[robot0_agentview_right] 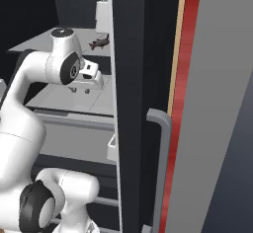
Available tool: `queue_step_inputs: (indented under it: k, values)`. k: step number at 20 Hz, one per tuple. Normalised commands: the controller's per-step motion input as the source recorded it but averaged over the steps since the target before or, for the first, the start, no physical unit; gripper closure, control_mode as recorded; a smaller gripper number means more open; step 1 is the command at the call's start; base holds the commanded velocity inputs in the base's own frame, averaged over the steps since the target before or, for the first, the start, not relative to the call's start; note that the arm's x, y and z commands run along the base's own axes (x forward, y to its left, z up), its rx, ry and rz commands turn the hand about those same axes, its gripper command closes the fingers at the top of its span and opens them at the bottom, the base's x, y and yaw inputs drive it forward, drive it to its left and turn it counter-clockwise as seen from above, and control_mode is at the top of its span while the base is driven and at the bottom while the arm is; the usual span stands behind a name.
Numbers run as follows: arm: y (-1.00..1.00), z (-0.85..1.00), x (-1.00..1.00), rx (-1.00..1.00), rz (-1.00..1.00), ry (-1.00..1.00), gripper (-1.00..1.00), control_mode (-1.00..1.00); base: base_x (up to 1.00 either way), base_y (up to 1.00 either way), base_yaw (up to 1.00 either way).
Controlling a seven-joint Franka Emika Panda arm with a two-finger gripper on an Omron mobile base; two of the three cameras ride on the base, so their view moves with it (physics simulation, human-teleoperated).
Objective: Take the fish out of the fridge, briefly rinse it in the sink, and place it on the tray next to the sink.
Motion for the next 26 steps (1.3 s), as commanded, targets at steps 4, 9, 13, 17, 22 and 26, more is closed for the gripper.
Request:
queue_step_inputs:
  k: [4,9,13,17,22,26]
  values:
    - [0.02,0.0,-0.04,0.0,-0.01,0.0,-1.0,-1.0,0.0,0.0,0.0]
    - [0.03,0.0,-0.08,-0.01,0.0,-0.02,-1.0,-1.0,0.0,0.0,0.0]
    - [0.18,0.04,-0.22,-0.12,0.0,-0.33,-1.0,-1.0,0.0,0.0,0.0]
    - [0.0,0.14,-0.16,0.0,0.0,-0.37,-1.0,-1.0,0.0,0.0,0.0]
    - [0.0,0.37,-0.38,0.02,0.0,-0.47,-1.0,-1.0,0.0,0.0,0.0]
    - [-0.16,0.63,-0.03,0.05,0.0,-0.3,-1.0,-1.0,0.0,0.0,0.0]
